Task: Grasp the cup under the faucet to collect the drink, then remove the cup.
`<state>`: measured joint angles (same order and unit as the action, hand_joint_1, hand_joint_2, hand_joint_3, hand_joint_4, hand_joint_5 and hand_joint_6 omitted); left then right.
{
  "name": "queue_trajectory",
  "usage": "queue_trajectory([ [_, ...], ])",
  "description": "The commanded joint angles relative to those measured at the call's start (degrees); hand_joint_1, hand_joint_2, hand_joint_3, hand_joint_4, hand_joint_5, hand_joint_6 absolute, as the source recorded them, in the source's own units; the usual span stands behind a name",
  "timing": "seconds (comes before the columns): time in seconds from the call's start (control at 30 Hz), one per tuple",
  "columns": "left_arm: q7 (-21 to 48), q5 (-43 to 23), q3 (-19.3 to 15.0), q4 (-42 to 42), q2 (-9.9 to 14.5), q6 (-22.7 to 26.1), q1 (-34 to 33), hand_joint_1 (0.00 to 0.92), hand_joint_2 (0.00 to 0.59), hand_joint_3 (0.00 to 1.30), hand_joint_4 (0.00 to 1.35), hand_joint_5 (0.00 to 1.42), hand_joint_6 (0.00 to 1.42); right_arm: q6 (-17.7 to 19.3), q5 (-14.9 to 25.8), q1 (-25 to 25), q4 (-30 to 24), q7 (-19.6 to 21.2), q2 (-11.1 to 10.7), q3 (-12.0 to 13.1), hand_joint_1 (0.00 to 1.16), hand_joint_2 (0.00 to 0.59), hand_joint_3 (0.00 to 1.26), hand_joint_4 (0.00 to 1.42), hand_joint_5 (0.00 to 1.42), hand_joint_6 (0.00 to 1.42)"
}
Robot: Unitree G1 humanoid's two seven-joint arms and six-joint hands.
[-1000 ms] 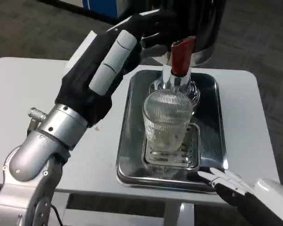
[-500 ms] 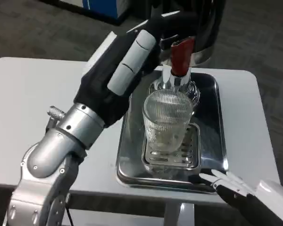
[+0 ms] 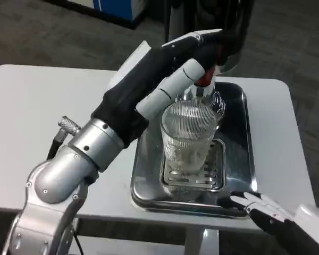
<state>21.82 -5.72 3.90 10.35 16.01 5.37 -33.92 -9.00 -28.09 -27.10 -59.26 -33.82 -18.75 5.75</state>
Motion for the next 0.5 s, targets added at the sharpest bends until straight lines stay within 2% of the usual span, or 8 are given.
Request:
queue_trajectory([
  [0.03,1.3,2.4,0.4,-0.1,2.2,-1.7,1.0,0.078,0.120,0.30,0.22,0.22,0.19,0.9,0.4,-0.6,-0.7,0.6,-0.1,0.0,0.50,0.459,0.15,0.06,0.00,0.00],
  [0.2,1.6,5.3,0.5,0.1,4.7,-3.4,1.3,0.052,0.112,0.26,0.21,0.21,0.15,0.7,0.2,-0.5,-0.7,0.6,0.0,-0.3,0.50,0.459,0.15,0.06,0.00,0.00],
  [0.5,2.5,8.1,1.1,0.8,6.8,-5.9,1.8,0.035,0.114,0.24,0.20,0.20,0.12,0.4,-0.2,-0.1,-0.7,0.5,-0.1,-1.1,0.49,0.466,0.16,0.07,0.00,0.00],
])
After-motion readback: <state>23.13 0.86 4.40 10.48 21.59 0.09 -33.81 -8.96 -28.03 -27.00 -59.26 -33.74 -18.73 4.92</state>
